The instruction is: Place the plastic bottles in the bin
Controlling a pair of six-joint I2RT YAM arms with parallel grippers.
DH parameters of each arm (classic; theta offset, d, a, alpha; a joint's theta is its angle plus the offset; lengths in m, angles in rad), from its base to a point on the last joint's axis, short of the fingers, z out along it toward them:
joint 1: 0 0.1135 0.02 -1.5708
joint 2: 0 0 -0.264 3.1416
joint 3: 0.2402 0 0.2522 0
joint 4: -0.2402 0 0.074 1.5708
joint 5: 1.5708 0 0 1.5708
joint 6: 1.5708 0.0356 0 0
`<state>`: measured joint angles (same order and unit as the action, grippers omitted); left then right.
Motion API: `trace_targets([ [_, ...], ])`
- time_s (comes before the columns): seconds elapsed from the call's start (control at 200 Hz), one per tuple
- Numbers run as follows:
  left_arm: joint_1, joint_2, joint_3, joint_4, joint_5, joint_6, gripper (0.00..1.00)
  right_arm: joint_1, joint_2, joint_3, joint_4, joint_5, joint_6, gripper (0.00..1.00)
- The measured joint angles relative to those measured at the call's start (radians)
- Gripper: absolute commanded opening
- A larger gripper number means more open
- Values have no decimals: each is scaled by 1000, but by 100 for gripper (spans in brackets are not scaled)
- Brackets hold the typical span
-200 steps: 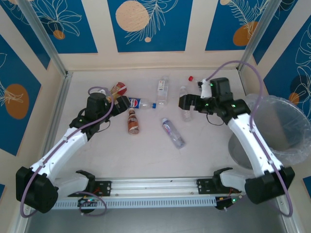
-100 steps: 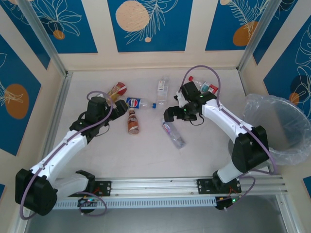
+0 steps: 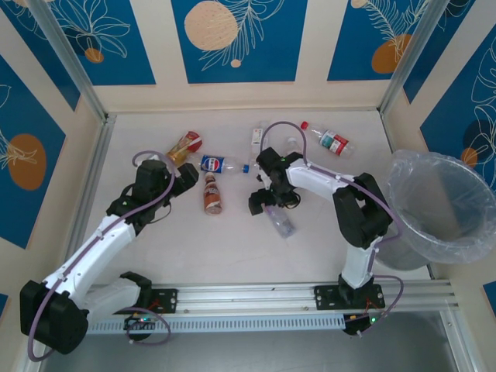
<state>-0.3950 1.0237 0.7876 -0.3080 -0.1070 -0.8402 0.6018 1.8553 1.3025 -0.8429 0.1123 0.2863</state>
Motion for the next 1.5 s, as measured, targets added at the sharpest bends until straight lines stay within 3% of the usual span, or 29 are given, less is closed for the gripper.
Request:
trace_targets([
  [0.71, 0, 8, -2, -16, -7, -7, 100, 36, 137, 62, -45, 114, 13, 100],
  [1.31, 0, 47, -2, -22, -6, -7, 100, 84, 157, 61, -44, 170, 60, 100],
  [1.445, 0, 47, -2, -24, -6, -7, 100, 87, 157, 64, -48, 173, 62, 95],
  [1.495, 0, 47, -2, -25, -6, -7, 100, 88, 154, 68, -51, 172, 65, 89],
])
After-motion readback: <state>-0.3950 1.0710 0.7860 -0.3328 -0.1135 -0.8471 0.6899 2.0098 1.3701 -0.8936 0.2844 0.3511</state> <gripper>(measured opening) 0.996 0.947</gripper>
